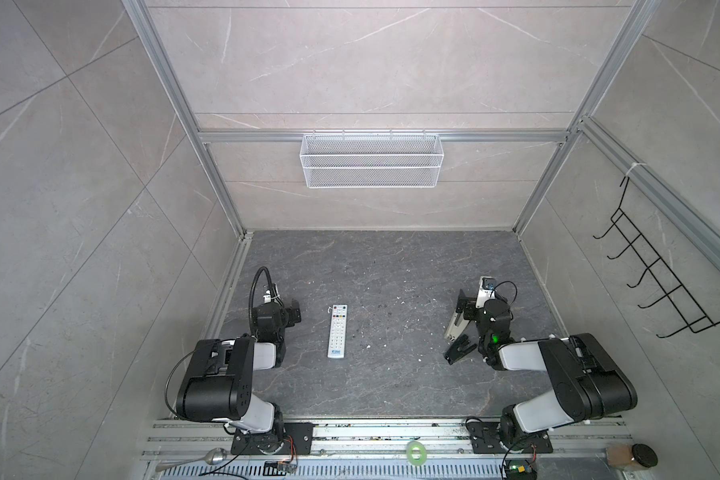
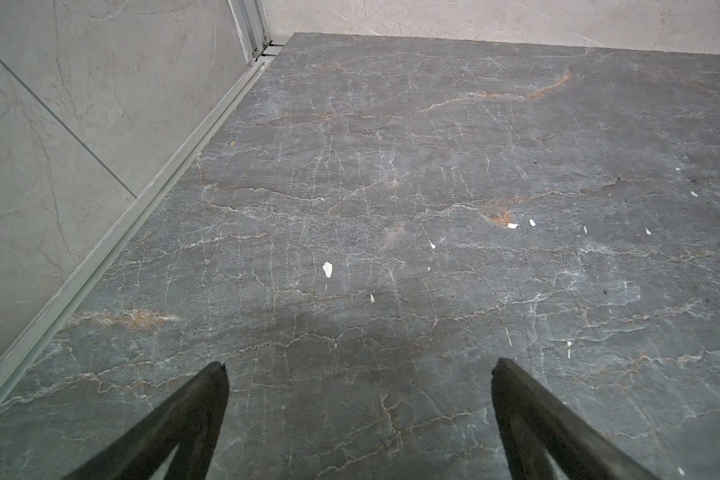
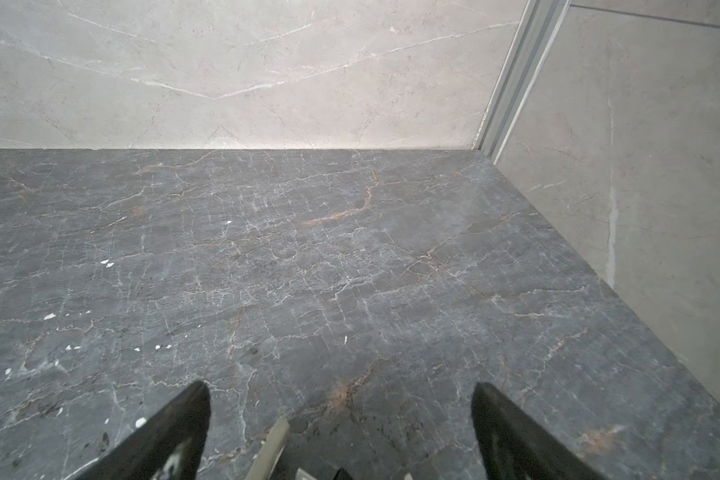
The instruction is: Load the batteries into the remote control
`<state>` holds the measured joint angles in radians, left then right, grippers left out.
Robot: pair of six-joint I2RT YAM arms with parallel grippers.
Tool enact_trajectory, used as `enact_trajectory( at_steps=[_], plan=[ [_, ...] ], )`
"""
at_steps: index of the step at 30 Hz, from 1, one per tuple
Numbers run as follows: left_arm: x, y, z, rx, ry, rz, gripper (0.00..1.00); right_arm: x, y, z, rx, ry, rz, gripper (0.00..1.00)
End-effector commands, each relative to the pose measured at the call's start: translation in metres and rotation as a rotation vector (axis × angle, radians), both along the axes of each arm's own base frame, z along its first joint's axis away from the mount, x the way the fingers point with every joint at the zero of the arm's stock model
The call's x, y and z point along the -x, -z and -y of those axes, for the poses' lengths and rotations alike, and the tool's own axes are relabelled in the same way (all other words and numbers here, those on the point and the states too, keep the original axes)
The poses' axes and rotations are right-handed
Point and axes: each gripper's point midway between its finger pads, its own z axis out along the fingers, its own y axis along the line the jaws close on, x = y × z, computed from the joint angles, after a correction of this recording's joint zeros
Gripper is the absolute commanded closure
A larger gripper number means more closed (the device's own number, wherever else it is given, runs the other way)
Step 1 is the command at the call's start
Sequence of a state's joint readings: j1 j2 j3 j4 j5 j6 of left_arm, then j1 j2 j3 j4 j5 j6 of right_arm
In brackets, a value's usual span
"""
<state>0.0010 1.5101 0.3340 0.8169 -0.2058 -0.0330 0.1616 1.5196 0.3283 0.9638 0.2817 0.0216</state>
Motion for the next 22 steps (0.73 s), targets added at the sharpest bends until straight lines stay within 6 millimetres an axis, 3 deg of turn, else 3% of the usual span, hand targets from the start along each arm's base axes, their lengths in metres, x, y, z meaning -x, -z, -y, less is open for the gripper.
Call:
enact_trajectory(
  at_steps=[1, 4, 9, 22],
  plan=[
    [-0.010, -0.021, -0.001, -0.016, 0.006, 0.076, 0.00, 0.005, 0.001, -0.001, 0.017, -0.016, 0.005, 0.01],
    [-0.011, -0.022, -0.001, -0.016, 0.006, 0.078, 0.00, 0.027, -0.009, 0.000, -0.003, -0.024, 0.128, 0.01],
    [-0.011, -0.021, -0.001, -0.017, 0.007, 0.077, 0.00, 0.000, 0.006, 0.000, 0.023, -0.001, -0.041, 0.01],
    [-0.011, -0.022, -0.001, -0.016, 0.006, 0.079, 0.00, -0.002, 0.007, 0.002, -0.002, -0.013, -0.041, 0.01]
  ],
)
